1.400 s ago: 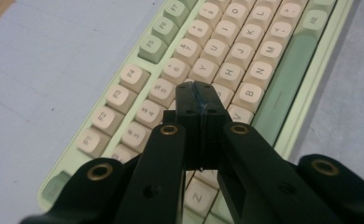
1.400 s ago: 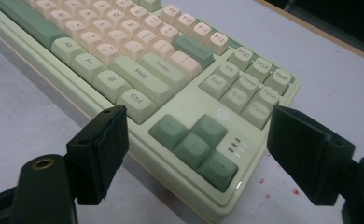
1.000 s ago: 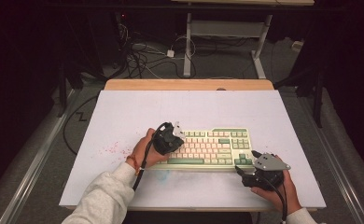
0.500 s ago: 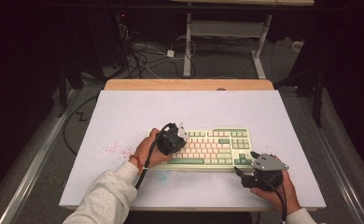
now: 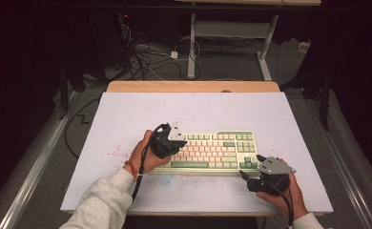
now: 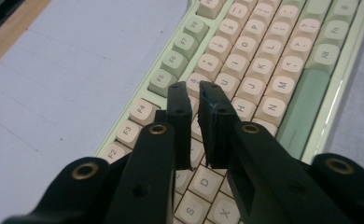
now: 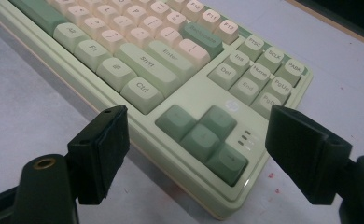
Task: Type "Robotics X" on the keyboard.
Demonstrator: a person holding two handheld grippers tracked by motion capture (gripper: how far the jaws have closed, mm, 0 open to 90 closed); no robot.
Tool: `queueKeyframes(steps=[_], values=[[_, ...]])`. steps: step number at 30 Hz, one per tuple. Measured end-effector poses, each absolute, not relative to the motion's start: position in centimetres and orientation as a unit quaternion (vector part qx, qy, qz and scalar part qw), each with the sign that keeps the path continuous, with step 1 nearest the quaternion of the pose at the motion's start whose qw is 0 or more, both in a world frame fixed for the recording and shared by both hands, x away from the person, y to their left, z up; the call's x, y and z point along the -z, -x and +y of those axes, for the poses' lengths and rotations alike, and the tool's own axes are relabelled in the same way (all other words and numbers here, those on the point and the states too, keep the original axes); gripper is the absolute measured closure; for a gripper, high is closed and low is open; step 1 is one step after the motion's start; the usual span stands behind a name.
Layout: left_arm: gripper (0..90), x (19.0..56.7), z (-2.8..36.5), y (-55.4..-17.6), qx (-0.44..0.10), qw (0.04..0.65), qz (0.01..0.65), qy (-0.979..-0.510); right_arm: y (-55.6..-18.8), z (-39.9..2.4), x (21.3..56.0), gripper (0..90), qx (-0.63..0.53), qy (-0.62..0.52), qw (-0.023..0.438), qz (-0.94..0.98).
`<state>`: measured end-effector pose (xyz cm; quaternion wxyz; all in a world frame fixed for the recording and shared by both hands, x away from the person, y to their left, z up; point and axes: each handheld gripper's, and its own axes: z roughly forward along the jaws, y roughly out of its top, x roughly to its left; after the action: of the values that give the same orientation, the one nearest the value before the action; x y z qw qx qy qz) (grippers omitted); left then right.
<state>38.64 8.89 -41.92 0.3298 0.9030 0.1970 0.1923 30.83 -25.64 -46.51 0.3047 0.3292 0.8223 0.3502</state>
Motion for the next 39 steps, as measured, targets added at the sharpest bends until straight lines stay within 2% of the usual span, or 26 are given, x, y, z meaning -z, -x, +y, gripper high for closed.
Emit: queueKeyframes(steps=[4, 10, 12, 17, 20, 28, 30, 39], values=[[71.4, 41.8, 9.8, -37.7, -0.208, 0.343, 0.197, -0.895, -30.8, -25.6, 46.5, 21.9, -0.351, -0.33, 0.304, 0.822], [52.1, 41.8, 11.2, -36.4, -0.242, 0.357, 0.196, -0.881, -30.8, -25.6, 46.5, 22.0, -0.351, -0.329, 0.304, 0.822], [48.0, 41.9, 11.7, -36.1, -0.248, 0.359, 0.199, -0.877, -30.8, -25.6, 46.5, 21.9, -0.351, -0.329, 0.304, 0.822], [29.8, 42.2, 13.3, -35.0, -0.27, 0.369, 0.202, -0.866, -30.7, -25.6, 46.4, 22.0, -0.353, -0.327, 0.305, 0.822], [23.0, 42.6, 14.5, -34.5, -0.276, 0.374, 0.21, -0.86, -30.7, -25.5, 46.3, 22.0, -0.354, -0.324, 0.305, 0.822], [19.4, 43.5, 17.6, -32.7, -0.293, 0.386, 0.229, -0.844, -30.8, -25.4, 45.8, 27.1, -0.365, -0.321, 0.303, 0.82], [19.3, 43.7, 18.3, -32.3, -0.284, 0.393, 0.239, -0.842, -30.8, -25.3, 45.6, 27.9, -0.369, -0.319, 0.301, 0.82], [18.2, 45.2, 20.9, -30.4, -0.295, 0.379, 0.265, -0.836, -31.3, -24.8, 44.5, 29.5, -0.396, -0.311, 0.285, 0.815]])
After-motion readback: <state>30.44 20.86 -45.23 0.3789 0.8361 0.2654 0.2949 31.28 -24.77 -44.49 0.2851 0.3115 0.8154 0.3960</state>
